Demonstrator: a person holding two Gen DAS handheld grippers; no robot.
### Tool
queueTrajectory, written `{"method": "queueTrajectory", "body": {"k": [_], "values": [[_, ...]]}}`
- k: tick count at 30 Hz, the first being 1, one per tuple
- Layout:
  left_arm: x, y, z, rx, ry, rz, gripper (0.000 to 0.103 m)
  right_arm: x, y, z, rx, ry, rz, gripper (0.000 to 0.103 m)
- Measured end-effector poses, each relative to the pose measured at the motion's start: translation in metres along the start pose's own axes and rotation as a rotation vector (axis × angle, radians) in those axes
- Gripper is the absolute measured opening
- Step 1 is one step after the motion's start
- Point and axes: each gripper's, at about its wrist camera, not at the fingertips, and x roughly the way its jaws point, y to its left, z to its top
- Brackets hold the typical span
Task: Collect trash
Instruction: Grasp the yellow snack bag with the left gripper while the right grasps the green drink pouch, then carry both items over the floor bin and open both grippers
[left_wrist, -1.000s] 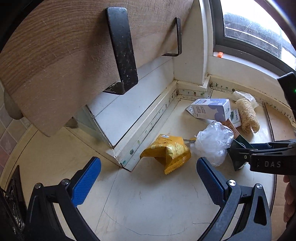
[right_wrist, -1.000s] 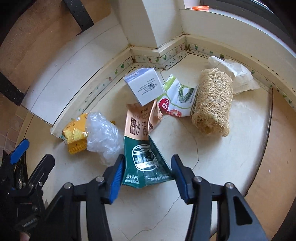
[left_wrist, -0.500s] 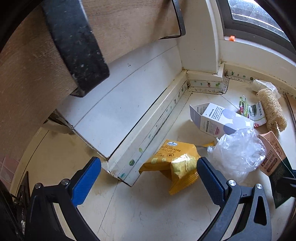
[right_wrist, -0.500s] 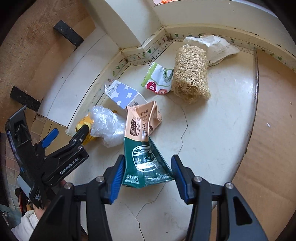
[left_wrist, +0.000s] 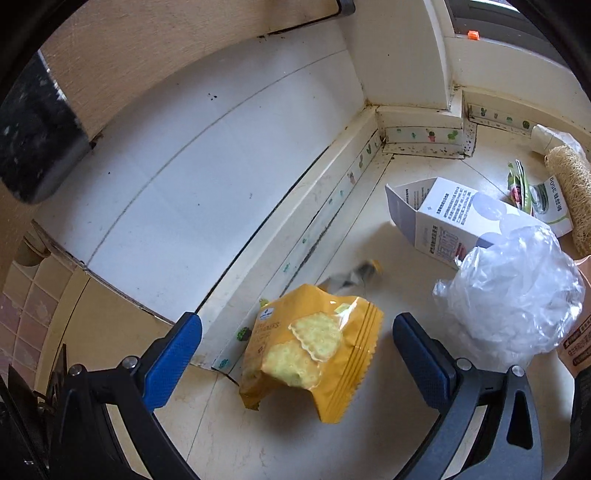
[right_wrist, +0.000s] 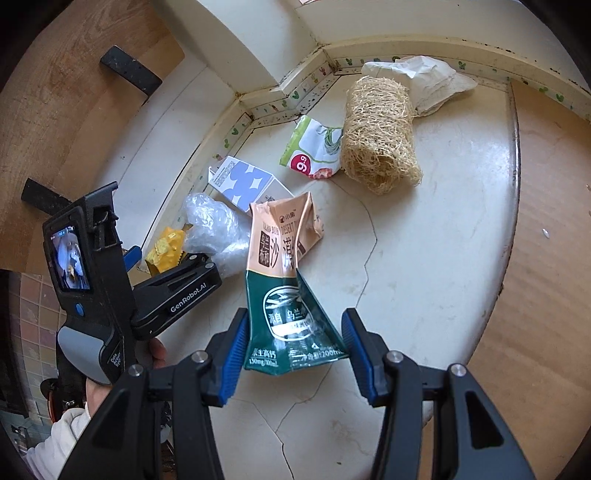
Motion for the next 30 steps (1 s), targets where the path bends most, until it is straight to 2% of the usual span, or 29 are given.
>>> {"method": "queueTrajectory", "body": {"k": [5,7,10,11,18,26,30], "values": [[-0.003,0.001,-0.004,0.002,0.008,-0.005,0.101,-0.001,-0.001,-0.001,0.006,-0.001,0.006,0.051],[-0.005,0.001,-0.007,0.007,0.004,-0.011,0.095,-0.001,-0.001,-0.002,0.006,-0.001,0.005,0.051],[-0.016,0.006,-0.014,0.009,0.005,-0.041,0.074,0.0,0.0,-0.001,0.003,-0.003,0.002,0.051],[-0.017,0.006,-0.016,0.01,0.009,-0.052,0.061,0.0,0.0,-0.001,0.002,-0.003,0.002,0.051],[-0.022,0.008,-0.019,0.023,0.012,-0.082,0.046,-0.005,0.003,-0.004,-0.005,-0.017,0.002,0.051],[-0.042,0.017,-0.031,0.023,0.005,-0.102,0.044,-0.02,0.01,-0.015,-0.007,-0.04,0.008,0.051],[-0.066,0.026,-0.04,0.019,-0.007,-0.118,0.044,-0.03,0.018,-0.026,-0.02,-0.056,0.003,0.05]]}}
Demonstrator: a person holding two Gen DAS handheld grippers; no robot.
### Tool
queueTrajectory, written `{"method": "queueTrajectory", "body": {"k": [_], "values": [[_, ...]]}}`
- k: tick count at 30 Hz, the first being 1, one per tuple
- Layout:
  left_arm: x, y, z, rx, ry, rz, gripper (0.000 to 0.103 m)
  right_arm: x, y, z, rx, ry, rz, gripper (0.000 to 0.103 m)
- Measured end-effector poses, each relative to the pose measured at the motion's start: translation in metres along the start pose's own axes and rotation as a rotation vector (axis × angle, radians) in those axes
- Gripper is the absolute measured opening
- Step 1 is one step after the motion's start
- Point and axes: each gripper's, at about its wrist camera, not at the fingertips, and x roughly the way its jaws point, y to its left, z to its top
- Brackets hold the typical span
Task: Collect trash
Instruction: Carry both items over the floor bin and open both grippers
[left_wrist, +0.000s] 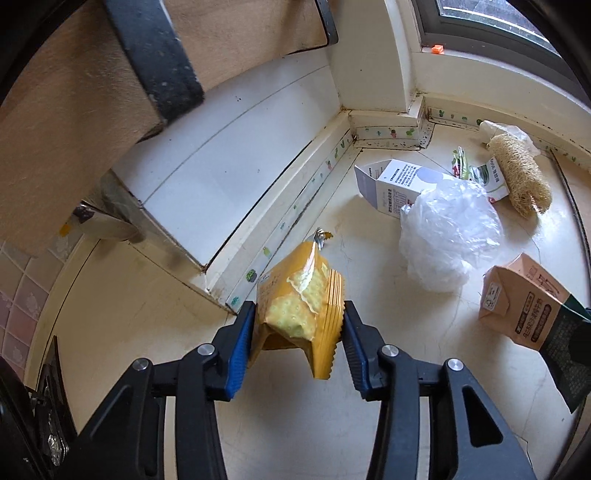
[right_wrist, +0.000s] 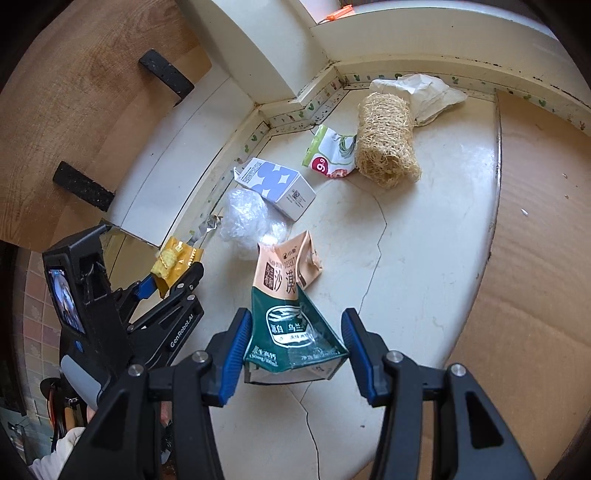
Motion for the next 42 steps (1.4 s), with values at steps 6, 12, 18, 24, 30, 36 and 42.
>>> {"method": "queueTrajectory", "body": {"k": [6,12,18,24,30,36,42], "values": [[-0.052,0.019,-0.026,0.011,-0.032,-0.041,0.044,-0.029,0.02,-0.025,-0.022,-0.036,-0.02,0.05],[-0.104,0.039,-0.062,0.051,-0.07,-0.125,0.044,-0.066,0.044,-0.062,0.0,-0.1,-0.064,0.05],[-0.153,0.061,-0.11,0.098,-0.089,-0.231,0.044,-0.103,0.081,-0.12,0.044,-0.163,-0.082,0.05],[-0.193,0.088,-0.162,0.128,-0.098,-0.338,0.044,-0.117,0.119,-0.19,0.07,-0.162,-0.1,0.05],[-0.212,0.104,-0.211,0.181,-0.065,-0.413,0.045,-0.121,0.146,-0.259,0.087,-0.13,-0.116,0.05],[-0.211,0.103,-0.257,0.236,-0.003,-0.453,0.045,-0.105,0.143,-0.307,0.135,-0.062,-0.132,0.05],[-0.193,0.086,-0.293,0.269,0.065,-0.484,0.045,-0.071,0.119,-0.342,0.205,0.027,-0.153,0.05]]}}
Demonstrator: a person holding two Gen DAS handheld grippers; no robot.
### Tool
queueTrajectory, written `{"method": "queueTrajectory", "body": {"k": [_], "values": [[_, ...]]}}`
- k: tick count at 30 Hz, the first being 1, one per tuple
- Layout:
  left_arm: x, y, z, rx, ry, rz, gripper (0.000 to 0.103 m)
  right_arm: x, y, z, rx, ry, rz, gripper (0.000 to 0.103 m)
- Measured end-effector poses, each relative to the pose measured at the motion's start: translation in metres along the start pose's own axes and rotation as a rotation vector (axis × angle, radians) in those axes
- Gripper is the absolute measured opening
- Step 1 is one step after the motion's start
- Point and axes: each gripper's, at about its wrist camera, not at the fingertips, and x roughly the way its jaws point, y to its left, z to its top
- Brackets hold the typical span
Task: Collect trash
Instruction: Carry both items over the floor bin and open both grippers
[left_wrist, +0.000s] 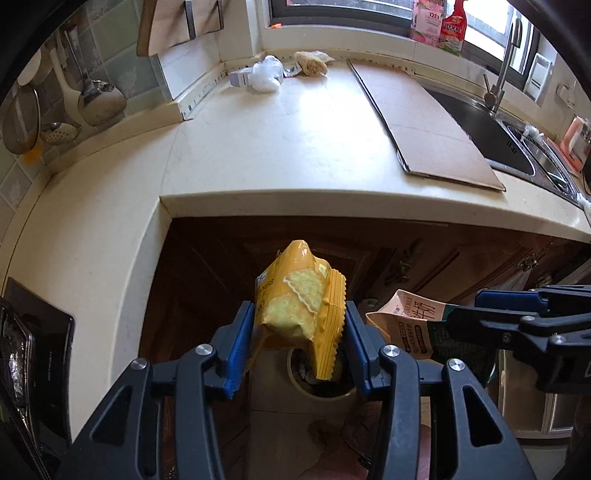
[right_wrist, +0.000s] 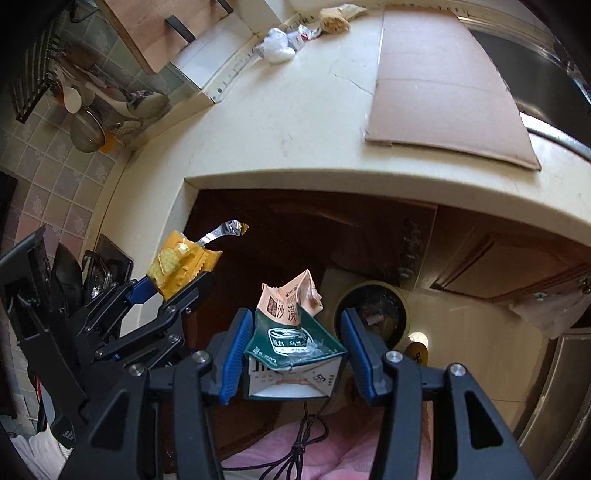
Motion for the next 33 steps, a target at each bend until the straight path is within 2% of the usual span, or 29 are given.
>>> {"method": "queueTrajectory", "body": {"k": [9,20,25,27,33], "values": [[0.081,-0.015,-0.036,0.006,0.115,-0.044,0.045,0.08,-0.049,-0.026,0.094,0.12,-0.024,0.05],[0.194,-0.015,-0.074,-0.025,0.272,-0.158,0.046,0.182,-0.118,-0.048,0.264,0.216,-0.013,0.051],[0.231,-0.011,-0.09,-0.038,0.341,-0.179,0.055,0.214,-0.139,-0.049,0.324,0.246,-0.007,0.051],[0.24,-0.01,-0.095,-0.029,0.357,-0.168,0.065,0.224,-0.147,-0.049,0.355,0.261,-0.007,0.052],[0.255,-0.009,-0.109,-0.019,0.39,-0.154,0.073,0.237,-0.162,-0.051,0.459,0.271,0.008,0.054]]}}
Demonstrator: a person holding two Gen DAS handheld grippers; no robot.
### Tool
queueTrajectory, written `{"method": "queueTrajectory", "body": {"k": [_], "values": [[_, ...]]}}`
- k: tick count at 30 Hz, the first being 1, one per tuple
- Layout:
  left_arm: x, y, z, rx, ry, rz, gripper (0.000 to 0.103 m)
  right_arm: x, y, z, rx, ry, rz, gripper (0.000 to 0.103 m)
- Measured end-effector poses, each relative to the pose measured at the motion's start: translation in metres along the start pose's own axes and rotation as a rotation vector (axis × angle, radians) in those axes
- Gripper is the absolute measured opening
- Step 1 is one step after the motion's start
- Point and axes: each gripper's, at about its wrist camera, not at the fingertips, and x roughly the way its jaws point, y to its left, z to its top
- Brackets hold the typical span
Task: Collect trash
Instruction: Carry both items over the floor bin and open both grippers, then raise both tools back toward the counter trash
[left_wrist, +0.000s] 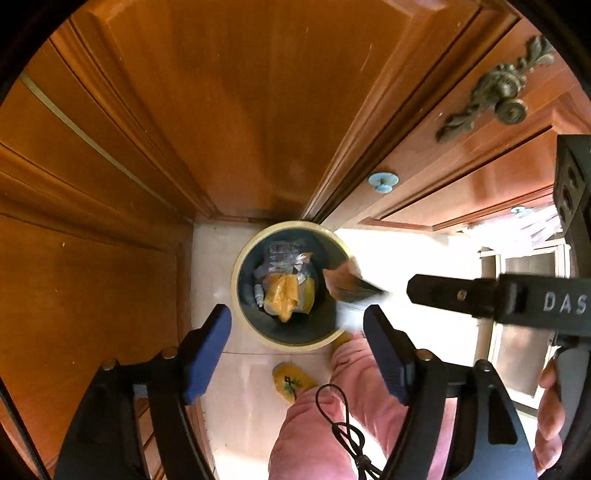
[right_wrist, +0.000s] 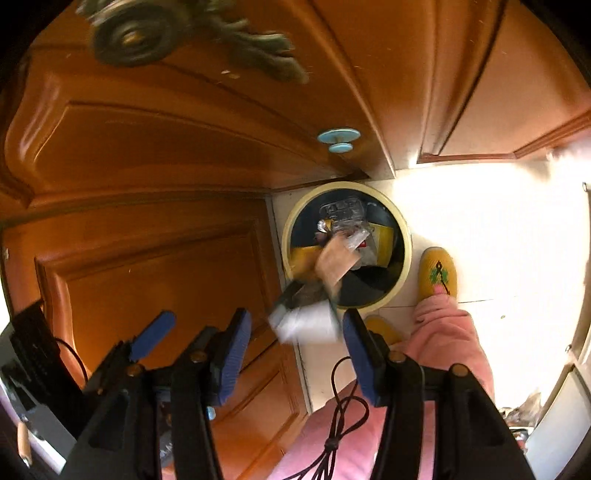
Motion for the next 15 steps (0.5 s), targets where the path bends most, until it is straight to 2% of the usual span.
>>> {"method": "queueTrajectory", "body": {"k": [7,15], "values": [[-0.002,0.0,-0.002,-0.002,0.007,0.017,0.073,-0.006,-0.002,-0.003,-0.01,-0.005,-0.032,0.054],[-0.037,-0.004,-0.005,-0.006,-0.024,0.042,0.073,-0.035,0.001,-0.012,-0.035,-0.033,-0.073,0.054]]}}
